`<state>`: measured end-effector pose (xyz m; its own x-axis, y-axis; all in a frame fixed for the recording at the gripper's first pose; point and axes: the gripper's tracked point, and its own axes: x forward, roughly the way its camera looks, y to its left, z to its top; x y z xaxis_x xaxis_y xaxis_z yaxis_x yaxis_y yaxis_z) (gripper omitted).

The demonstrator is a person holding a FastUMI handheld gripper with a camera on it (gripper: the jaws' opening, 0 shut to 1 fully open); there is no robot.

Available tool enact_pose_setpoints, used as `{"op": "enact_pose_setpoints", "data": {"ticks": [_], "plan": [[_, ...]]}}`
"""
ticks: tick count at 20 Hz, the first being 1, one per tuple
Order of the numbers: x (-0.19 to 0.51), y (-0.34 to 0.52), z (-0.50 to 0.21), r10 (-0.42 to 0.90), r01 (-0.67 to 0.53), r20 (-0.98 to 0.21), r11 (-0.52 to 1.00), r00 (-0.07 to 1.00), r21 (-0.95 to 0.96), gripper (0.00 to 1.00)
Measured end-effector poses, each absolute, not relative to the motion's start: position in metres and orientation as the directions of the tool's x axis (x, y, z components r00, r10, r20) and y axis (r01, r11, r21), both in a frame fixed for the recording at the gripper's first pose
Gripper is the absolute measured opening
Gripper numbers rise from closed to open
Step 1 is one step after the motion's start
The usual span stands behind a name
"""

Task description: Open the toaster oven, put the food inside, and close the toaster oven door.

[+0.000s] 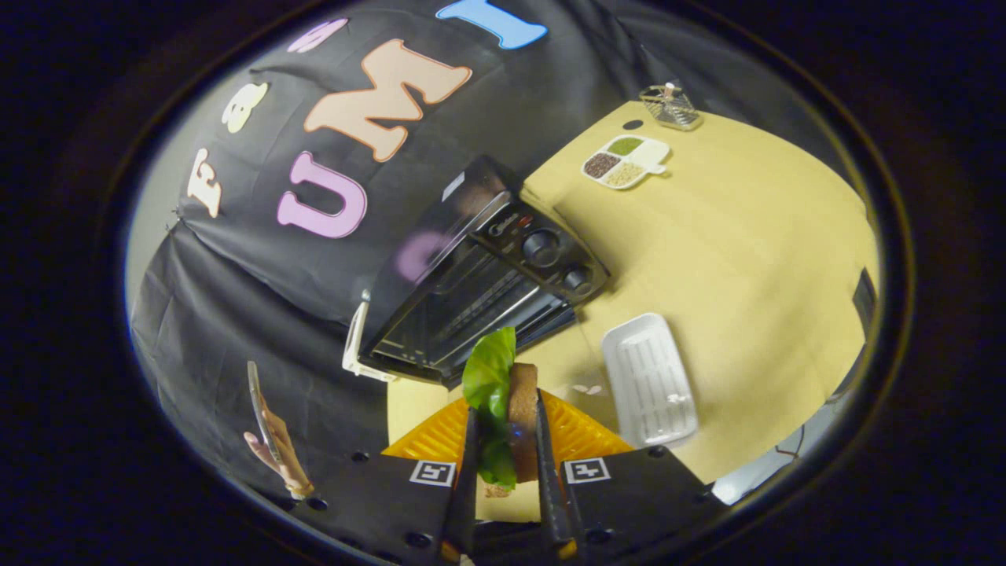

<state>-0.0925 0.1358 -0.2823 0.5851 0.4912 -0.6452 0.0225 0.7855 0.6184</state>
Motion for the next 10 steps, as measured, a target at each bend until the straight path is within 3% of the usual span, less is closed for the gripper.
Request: {"op": "enact_pose_setpoints", "data": {"ticks": [10], "plan": [[-0.056,0.185,-0.291,0.522,0.066,-0.532,0.669,0.667,0.740,0.36]]}}
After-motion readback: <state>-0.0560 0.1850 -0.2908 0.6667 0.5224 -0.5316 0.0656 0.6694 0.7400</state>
